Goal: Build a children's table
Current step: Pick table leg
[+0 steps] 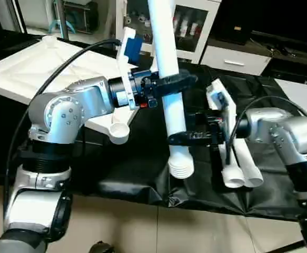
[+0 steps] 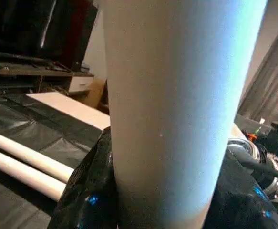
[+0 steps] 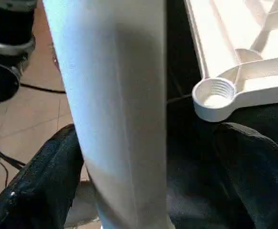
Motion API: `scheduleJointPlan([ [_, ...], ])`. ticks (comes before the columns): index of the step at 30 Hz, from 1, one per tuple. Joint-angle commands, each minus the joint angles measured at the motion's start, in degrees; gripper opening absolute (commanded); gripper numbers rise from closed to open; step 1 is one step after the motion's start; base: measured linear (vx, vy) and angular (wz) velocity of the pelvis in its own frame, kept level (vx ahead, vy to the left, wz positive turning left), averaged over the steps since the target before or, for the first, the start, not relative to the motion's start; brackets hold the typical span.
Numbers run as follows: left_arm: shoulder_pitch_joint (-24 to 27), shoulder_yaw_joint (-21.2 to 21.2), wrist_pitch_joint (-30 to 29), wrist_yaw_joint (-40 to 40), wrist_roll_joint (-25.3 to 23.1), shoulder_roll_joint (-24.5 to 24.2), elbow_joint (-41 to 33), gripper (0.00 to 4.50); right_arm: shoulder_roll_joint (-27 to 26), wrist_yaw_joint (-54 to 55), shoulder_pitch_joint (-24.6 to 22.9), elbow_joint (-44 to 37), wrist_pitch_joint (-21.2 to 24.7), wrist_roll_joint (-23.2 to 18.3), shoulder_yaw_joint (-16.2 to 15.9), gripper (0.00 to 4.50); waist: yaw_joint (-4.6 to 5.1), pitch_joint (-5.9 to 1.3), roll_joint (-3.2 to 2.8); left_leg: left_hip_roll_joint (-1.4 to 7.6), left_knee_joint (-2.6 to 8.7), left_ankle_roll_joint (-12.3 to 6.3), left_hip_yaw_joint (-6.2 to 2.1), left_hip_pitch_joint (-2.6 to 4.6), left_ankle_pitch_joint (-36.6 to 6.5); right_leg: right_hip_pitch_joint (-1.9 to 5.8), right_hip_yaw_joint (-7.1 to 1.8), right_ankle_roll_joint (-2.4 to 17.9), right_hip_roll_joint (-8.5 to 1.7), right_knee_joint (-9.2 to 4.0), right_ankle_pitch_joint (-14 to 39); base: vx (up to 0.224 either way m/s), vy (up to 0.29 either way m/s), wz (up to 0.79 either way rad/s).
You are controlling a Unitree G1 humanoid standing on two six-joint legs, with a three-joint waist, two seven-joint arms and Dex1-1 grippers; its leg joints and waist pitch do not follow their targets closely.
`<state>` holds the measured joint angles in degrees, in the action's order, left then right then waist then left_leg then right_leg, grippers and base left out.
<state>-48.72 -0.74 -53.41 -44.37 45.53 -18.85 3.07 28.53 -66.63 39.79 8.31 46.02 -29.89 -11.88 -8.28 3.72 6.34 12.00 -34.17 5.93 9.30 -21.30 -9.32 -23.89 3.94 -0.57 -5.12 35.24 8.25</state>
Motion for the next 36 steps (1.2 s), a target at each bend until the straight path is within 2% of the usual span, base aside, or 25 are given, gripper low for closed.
scheduleJointPlan([
  [1,-1.22,-0.86,0.41,-1.06,-0.17,-0.05,-1.68,1.75,0.45,0.35,-0.35,-1.12,-0.74,0.60,0.09,4.50,-0.04,-4.49,-1.11,0.73,4.05,4.06,0.19,0.70,-15.20,3.08,-1.75,9.15,-2.42,-3.62,16.62,0.000,0.000,0.00],
  [3,-1.19,-0.92,0.45,-1.28,-0.28,-0.11,-1.73,1.75,0.48,-0.01,-0.53,-1.28,-0.78,0.42,-0.17,4.50,-0.09,-4.47,-1.18,0.74,4.07,4.06,0.20,0.71,-15.19,3.08,-1.75,9.37,-2.41,-3.56,16.20,0.000,0.000,0.00],
  [5,-1.13,-1.16,0.69,-2.08,-0.49,-0.35,-1.98,1.75,0.79,-1.36,-1.04,-1.72,-0.46,0.18,-0.93,4.16,-0.13,-4.45,-1.09,0.70,4.06,3.95,0.22,0.68,-15.18,3.14,-1.75,9.41,-2.42,-3.55,16.20,0.000,0.000,0.00],
  [11,-1.13,-1.42,1.01,-3.39,-0.86,-0.71,-2.28,1.75,1.37,-2.89,-2.24,-2.47,-0.43,0.85,-2.28,3.72,-0.10,-4.43,-1.10,0.74,4.10,3.87,0.17,0.63,-15.33,3.16,-1.76,9.26,-2.48,-3.59,16.65,0.000,0.000,0.00],
  [13,-1.02,-1.72,0.95,-3.92,-0.86,-0.79,-2.69,1.75,1.62,-3.39,-2.74,-2.91,-0.52,1.15,-2.96,3.45,-0.16,-4.38,-1.11,0.74,4.09,3.92,0.20,0.70,-15.53,3.10,-1.78,9.23,-2.47,-3.63,16.98,0.000,0.000,0.00],
  [21,-0.84,-2.36,0.91,-4.96,-0.96,-0.81,-3.36,1.75,1.21,-3.14,-2.87,-2.87,-0.66,1.37,-3.12,2.79,-0.13,-4.40,-1.27,0.74,4.09,3.96,0.16,0.73,-15.79,3.09,-1.78,9.54,-2.41,-3.56,16.45,0.000,0.000,0.00],
  [22,-0.81,-2.40,0.94,-4.99,-1.04,-0.70,-3.37,1.75,1.21,-3.19,-2.94,-2.91,-0.60,1.39,-3.26,2.70,-0.11,-4.40,-1.15,0.74,4.08,3.95,0.17,0.70,-15.82,3.11,-1.78,9.52,-2.41,-3.55,16.49,0.000,0.000,0.00],
  [23,-0.78,-2.43,0.96,-5.01,-1.11,-0.60,-3.37,1.75,1.24,-3.33,-3.09,-3.03,-0.47,1.41,-3.47,2.48,-0.14,-4.41,-1.22,0.75,4.09,3.96,0.15,0.70,-15.73,3.13,-1.79,9.60,-2.45,-3.54,16.41,0.000,0.000,0.00],
  [30,-0.78,-2.44,0.96,-5.26,-1.23,-0.64,-3.28,1.75,1.80,-4.09,-3.95,-3.88,-0.28,1.59,-4.58,2.02,-0.20,-4.44,-1.16,0.71,4.06,3.83,0.18,0.65,-15.40,3.18,-1.78,9.65,-2.43,-3.51,16.17,0.000,0.000,0.00],
  [36,-0.80,-2.45,1.14,-5.48,-1.51,-0.67,-3.11,1.75,2.09,-4.42,-4.34,-4.31,-0.39,1.82,-4.88,1.92,-0.20,-4.43,-1.21,0.76,4.05,3.88,0.13,0.74,-16.05,3.07,-1.78,9.28,-2.47,-3.64,17.34,0.000,0.000,0.00],
])
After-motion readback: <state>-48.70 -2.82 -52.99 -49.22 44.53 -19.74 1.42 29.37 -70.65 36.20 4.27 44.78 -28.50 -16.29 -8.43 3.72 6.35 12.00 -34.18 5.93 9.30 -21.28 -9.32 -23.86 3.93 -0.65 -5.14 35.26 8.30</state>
